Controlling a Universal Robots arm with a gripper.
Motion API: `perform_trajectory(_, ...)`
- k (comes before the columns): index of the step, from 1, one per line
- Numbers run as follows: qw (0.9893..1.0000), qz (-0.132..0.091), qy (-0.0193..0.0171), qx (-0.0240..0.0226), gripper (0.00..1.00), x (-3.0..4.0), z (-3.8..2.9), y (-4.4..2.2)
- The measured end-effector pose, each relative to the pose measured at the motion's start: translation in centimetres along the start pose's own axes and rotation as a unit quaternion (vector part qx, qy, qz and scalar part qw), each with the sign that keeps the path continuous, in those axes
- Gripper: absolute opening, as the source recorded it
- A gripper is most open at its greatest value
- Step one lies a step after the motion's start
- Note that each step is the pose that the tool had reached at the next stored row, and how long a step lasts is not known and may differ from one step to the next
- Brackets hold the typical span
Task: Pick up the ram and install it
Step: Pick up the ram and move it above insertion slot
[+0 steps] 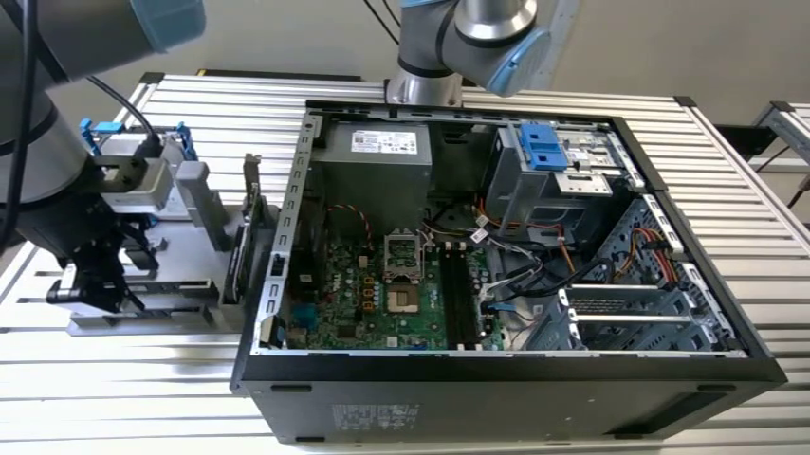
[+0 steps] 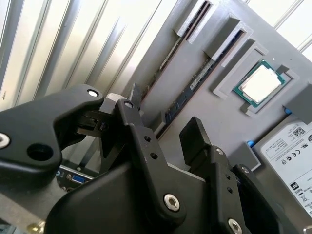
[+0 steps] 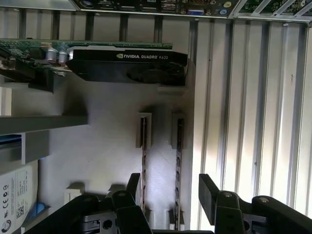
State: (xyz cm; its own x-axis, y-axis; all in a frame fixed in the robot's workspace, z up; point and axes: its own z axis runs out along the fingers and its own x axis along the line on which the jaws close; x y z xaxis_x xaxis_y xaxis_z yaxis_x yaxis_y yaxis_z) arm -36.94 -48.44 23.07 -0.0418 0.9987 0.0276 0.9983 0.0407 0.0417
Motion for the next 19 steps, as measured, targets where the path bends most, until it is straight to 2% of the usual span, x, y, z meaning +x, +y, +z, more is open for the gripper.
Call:
perform_trajectory(12, 1.0000, 0.001, -0.0004, 0.0001, 1.00, -0.05, 0.58, -0.04)
perform_trajectory(19, 1.0000, 0.003, -0.0023, 0.0001, 1.00, -0.21, 1.01, -0.05)
